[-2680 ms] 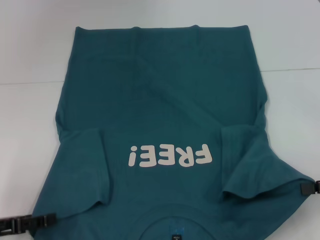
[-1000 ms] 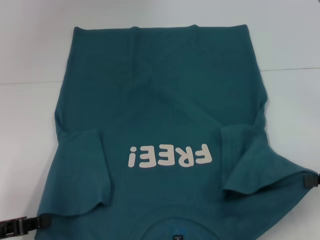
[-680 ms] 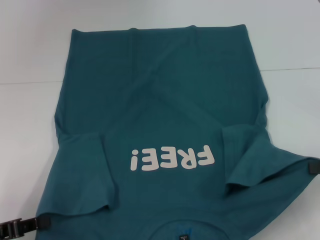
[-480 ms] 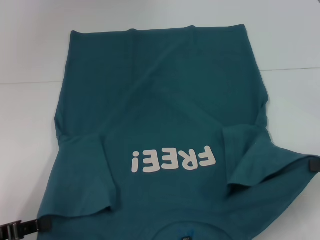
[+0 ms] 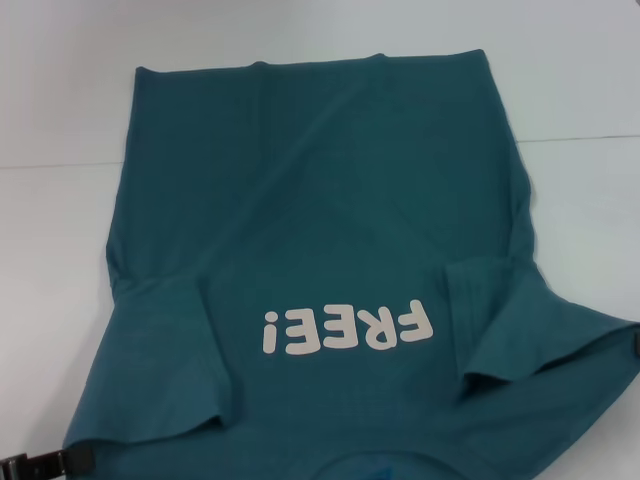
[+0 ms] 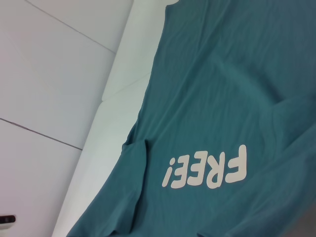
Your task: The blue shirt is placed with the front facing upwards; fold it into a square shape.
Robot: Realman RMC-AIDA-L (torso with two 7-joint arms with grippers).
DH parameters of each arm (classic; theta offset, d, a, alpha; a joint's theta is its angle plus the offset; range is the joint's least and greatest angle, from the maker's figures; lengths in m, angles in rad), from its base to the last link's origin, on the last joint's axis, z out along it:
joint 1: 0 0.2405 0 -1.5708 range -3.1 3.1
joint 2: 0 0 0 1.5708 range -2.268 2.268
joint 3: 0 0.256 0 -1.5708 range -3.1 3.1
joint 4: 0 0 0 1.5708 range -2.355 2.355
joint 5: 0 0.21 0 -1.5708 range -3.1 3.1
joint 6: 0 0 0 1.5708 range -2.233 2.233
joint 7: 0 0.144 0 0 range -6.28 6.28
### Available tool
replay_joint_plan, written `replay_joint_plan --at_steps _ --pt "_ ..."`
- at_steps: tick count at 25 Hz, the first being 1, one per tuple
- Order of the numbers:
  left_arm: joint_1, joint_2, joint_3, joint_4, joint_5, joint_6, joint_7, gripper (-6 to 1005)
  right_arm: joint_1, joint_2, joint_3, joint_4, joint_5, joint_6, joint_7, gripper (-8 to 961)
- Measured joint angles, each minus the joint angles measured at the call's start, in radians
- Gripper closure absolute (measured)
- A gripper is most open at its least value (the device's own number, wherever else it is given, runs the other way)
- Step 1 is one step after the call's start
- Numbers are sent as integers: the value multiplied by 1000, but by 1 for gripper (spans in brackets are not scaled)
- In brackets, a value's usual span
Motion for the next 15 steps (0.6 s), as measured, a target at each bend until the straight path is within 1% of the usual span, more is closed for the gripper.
replay_joint_plan --at_steps 7,15 --pt "27 -4 -6 0 0 39 4 964 -30 12 15 3 0 -13 -9 916" --pt "40 -6 -8 0 1 84 16 964 -77 12 41 4 -1 -38 -21 917"
